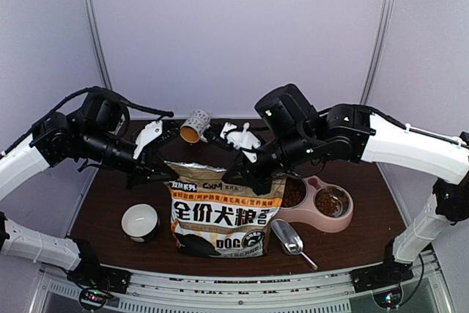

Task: Serve the pet food
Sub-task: Press the seal on the pet food bag.

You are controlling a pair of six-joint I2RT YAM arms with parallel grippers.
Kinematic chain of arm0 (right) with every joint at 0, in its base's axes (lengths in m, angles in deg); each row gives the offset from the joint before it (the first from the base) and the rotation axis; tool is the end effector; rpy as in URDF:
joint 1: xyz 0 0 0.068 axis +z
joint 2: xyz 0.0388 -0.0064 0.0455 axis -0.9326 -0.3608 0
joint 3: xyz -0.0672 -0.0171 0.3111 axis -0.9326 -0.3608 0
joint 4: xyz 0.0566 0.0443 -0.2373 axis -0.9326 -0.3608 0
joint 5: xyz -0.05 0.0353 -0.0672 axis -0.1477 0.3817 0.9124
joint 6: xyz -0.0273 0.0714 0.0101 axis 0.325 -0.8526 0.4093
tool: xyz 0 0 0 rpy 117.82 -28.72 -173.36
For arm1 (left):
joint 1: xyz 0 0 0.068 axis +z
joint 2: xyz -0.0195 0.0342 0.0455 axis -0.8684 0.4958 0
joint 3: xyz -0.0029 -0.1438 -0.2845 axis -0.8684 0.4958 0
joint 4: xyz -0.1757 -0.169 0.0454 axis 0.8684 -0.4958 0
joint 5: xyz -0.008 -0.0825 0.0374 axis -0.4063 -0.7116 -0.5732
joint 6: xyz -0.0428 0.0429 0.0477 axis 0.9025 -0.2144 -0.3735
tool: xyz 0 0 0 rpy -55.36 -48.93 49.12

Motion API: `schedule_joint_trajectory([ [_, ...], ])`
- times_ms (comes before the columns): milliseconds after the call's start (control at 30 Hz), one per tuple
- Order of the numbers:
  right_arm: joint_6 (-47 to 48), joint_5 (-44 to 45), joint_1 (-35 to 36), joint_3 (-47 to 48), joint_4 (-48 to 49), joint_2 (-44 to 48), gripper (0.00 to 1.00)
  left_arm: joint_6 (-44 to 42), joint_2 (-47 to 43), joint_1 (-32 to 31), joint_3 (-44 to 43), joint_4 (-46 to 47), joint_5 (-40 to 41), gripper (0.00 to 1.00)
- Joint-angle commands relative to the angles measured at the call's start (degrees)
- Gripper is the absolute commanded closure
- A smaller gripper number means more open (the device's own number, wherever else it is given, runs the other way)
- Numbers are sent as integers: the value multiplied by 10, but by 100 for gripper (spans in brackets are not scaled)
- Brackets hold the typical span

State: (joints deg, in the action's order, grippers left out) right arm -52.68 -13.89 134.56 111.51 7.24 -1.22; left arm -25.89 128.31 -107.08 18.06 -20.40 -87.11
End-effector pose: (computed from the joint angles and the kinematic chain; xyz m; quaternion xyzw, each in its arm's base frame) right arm 0.1319 0.3311 0.4020 -0.5632 0.6953 0.3131 0.3185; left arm 0.1137 -0.1605 0.3915 0.4979 0.7457 -0.3086 0.3176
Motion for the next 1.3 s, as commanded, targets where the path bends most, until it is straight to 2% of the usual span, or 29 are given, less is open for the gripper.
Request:
schedule_joint_trajectory([
  [0,-19,-7,-11,10,46,21,94,0,-18,4,11,50,-7,100],
  [133,-17,-18,-11,36,51,-8,76,2,-29,5,18,54,-11,100],
  [433,5,-80,-11,119,31,-84,53,8,-35,7,21,65,-18,100],
  [633,6,-90,-5,129,33,-103,43,11,-35,7,22,70,-17,100],
  [733,4,-65,-2,134,30,-115,42,11,-34,8,22,75,-20,100],
  [800,2,-51,-1,139,30,-120,45,11,-33,8,22,78,-25,100],
  [867,1,-43,-1,145,29,-123,54,12,-32,9,22,81,-28,100],
  [1033,7,-22,1,144,26,-119,90,16,-37,11,24,89,-34,100],
  [1100,9,-16,3,140,24,-115,100,18,-42,13,27,95,-35,100],
  [1267,-7,-20,3,126,29,-94,100,26,-45,14,40,103,-35,100],
])
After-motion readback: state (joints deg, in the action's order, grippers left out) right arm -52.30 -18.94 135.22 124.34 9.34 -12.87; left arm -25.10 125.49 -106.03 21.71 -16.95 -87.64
